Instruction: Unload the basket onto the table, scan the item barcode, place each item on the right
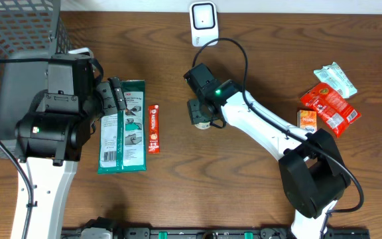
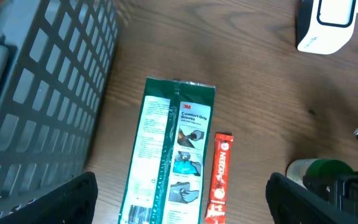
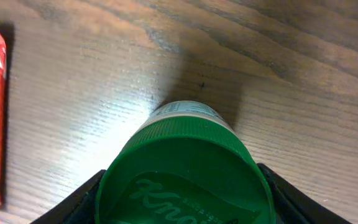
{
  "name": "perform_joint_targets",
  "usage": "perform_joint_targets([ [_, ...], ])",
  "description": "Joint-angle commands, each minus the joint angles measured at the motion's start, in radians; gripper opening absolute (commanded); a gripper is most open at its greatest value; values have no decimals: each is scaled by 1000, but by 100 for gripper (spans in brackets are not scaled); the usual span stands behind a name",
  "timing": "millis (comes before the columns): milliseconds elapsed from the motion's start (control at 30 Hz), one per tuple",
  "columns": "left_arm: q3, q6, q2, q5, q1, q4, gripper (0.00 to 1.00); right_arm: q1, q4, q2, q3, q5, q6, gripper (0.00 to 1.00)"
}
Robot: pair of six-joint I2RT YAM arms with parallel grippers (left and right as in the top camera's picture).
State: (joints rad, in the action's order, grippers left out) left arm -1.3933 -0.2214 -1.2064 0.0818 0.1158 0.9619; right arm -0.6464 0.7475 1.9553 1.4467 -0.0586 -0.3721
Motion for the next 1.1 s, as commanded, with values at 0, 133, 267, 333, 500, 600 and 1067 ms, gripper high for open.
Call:
perform_joint_targets([
  [0,-5,-9,-2,9,-2,-1,87,-9,31,1,1,-23,142,55],
  [133,-5,-9,-2,9,-2,-1,87,-5,84,-21,7,-23,164,57],
  [267,-5,-9,-2,9,-2,-1,87,-6,132,-56,15,-19,164,60],
  [333,-5,-9,-2,9,-2,-1,87,-6,153,-80,20,-10,158,63],
  [500,-5,-9,-2,9,-2,-1,87,-5,175,-139,23,-11,149,89],
  [600,-5,-9,-2,9,-2,-1,87,-5,190,-149,23,-8,148,96],
  [1067,-5,-9,-2,9,-2,-1,87,25,227,-104,23,63,97,94],
])
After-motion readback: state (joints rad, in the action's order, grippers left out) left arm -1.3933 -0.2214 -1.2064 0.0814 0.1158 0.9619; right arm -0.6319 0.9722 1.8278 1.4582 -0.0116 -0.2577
